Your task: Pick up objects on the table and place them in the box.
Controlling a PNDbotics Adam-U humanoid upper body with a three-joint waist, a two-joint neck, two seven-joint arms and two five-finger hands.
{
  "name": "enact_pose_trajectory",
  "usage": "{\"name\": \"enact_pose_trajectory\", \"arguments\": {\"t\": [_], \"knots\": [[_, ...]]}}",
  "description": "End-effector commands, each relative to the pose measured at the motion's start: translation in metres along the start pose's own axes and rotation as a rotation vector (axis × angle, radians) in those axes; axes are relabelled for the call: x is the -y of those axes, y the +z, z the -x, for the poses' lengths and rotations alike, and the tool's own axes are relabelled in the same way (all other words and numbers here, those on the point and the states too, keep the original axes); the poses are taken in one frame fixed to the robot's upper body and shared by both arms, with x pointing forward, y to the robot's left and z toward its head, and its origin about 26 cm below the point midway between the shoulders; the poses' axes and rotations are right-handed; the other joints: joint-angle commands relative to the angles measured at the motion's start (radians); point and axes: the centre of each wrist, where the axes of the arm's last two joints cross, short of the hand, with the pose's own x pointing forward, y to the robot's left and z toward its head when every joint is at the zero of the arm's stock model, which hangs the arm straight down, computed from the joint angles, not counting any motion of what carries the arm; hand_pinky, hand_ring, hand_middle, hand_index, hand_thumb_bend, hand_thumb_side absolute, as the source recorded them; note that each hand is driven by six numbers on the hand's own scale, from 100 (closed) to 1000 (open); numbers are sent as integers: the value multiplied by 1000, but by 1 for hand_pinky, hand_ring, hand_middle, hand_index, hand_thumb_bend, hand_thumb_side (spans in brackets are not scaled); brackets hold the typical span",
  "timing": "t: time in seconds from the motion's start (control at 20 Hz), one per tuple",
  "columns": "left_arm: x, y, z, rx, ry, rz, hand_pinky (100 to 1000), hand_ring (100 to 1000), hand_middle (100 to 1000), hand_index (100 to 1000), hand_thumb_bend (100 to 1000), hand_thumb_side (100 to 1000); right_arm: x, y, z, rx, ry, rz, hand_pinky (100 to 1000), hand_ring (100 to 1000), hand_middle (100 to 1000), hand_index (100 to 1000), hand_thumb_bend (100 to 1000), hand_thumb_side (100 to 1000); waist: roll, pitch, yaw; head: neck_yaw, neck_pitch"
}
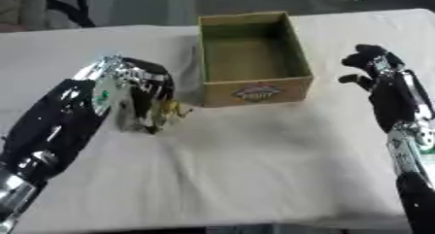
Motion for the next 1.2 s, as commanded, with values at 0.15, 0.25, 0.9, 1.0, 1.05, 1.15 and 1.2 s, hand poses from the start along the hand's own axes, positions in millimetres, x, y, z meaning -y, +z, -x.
{"name": "enact_pose_trajectory", "arguments": {"t": [0.15,0.25,0.9,1.0,1.05,1.15,1.2], "knots": [[-6,4,3,-5,-17,1,317,313,338,467,660,100,1,-6,-7,28,5,-14,571,748,612,745,100,572,-3,-10,1,-3,6],[-7,5,4,-1,-13,5,287,278,304,439,654,100,1,-6,-7,27,4,-14,571,748,612,745,100,572,-3,-10,1,-4,6],[-38,35,5,31,9,-56,240,175,199,348,455,208,1,-5,-7,26,3,-10,571,749,612,745,100,570,-6,-14,4,-8,6],[-43,41,5,35,16,-79,235,162,185,332,446,213,1,-5,-7,26,3,-11,571,749,612,745,100,569,-7,-15,3,-9,6],[-45,44,5,35,20,-90,231,152,174,322,435,216,1,-5,-7,26,3,-10,571,749,612,745,100,570,-7,-15,3,-9,6],[-50,50,6,29,28,-113,226,132,152,299,420,223,1,-5,-7,25,3,-10,571,749,612,745,100,569,-8,-16,2,-9,6],[-53,53,6,26,31,-127,225,127,147,293,417,222,1,-5,-7,25,3,-9,571,749,612,745,100,569,-8,-17,1,-9,6]]}}
